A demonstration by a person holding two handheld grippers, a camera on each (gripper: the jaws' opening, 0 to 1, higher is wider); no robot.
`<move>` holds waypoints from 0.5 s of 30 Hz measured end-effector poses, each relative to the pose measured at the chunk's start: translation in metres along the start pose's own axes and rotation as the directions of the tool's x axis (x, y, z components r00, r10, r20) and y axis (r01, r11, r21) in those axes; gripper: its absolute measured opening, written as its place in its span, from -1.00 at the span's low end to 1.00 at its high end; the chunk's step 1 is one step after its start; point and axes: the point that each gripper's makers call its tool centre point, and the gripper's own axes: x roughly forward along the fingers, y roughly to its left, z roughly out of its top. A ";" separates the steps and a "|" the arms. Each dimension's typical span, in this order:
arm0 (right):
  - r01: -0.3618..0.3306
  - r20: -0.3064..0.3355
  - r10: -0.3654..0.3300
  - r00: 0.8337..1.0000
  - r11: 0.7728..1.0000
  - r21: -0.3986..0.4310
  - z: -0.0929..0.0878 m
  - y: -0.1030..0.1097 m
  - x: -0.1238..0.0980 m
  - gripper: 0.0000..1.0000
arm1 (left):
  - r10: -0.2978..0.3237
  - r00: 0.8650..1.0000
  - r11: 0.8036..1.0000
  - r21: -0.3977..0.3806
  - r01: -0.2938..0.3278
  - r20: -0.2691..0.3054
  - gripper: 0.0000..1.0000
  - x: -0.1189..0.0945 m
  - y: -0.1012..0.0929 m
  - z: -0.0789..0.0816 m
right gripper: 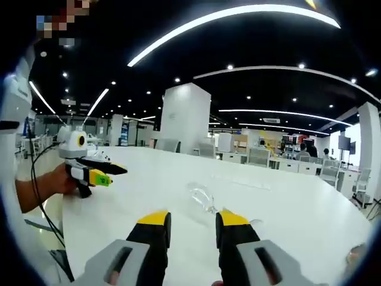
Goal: Stand the stemmed glass upright on the table place it in front of you
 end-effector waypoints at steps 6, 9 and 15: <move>-0.007 -0.011 0.007 1.000 0.999 -0.043 0.007 -0.003 0.003 -0.35 | 0.001 1.000 1.000 0.004 -0.001 0.005 0.06 -0.002 -0.001 0.000; -0.012 -0.022 0.011 1.000 0.999 -0.053 0.008 -0.001 0.006 -0.34 | 0.002 1.000 1.000 -0.002 -0.002 0.013 0.06 -0.002 -0.001 0.000; -0.008 -0.048 0.005 0.999 0.998 -0.056 0.009 -0.002 0.005 -0.34 | 0.001 1.000 1.000 0.000 -0.001 0.011 0.05 -0.002 0.000 0.000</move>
